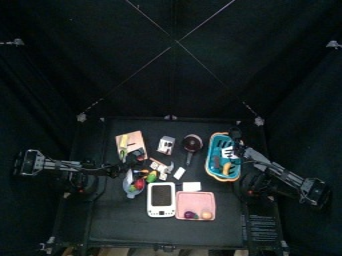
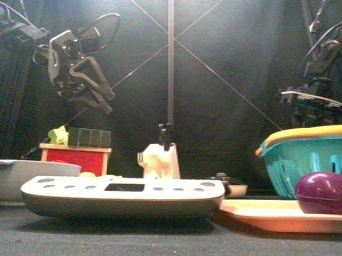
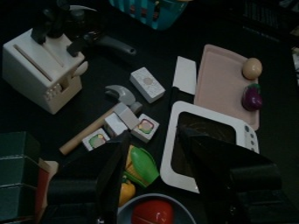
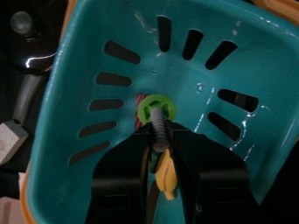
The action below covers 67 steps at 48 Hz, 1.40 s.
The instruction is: Drop green screw in basket
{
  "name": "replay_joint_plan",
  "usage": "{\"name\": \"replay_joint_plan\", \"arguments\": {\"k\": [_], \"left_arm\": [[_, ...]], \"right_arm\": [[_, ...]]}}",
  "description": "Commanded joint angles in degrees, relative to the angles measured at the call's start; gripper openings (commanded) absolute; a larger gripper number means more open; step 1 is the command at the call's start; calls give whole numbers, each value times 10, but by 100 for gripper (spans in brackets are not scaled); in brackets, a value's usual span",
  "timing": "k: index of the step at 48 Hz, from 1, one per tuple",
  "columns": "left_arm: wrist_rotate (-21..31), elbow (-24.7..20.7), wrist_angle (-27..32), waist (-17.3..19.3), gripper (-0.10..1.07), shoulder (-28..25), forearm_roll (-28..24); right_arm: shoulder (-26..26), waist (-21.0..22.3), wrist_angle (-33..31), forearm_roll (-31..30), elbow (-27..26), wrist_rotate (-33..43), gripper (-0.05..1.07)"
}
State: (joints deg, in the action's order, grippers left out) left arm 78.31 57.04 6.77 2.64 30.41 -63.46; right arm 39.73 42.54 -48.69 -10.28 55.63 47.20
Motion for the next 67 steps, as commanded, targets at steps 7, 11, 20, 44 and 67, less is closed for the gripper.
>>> {"name": "replay_joint_plan", "arguments": {"k": [7, 11, 20, 44, 67], "left_arm": [[3, 0, -3, -1, 85, 2, -3], [4, 2, -2, -1, 85, 2, -3], [3, 2, -3, -1, 85, 2, 1], [3, 0, -2, -1, 85, 2, 4], [0, 3, -3, -1, 85, 2, 4]], "right_arm": [[-8, 16, 11, -5, 6, 1, 75], [-8, 15, 14, -7, 9, 2, 80], [-8, 15, 24, -10, 11, 2, 89], [-8, -1, 101, -10, 9, 1, 89], [-9, -46, 111, -6, -10, 1, 89]]}}
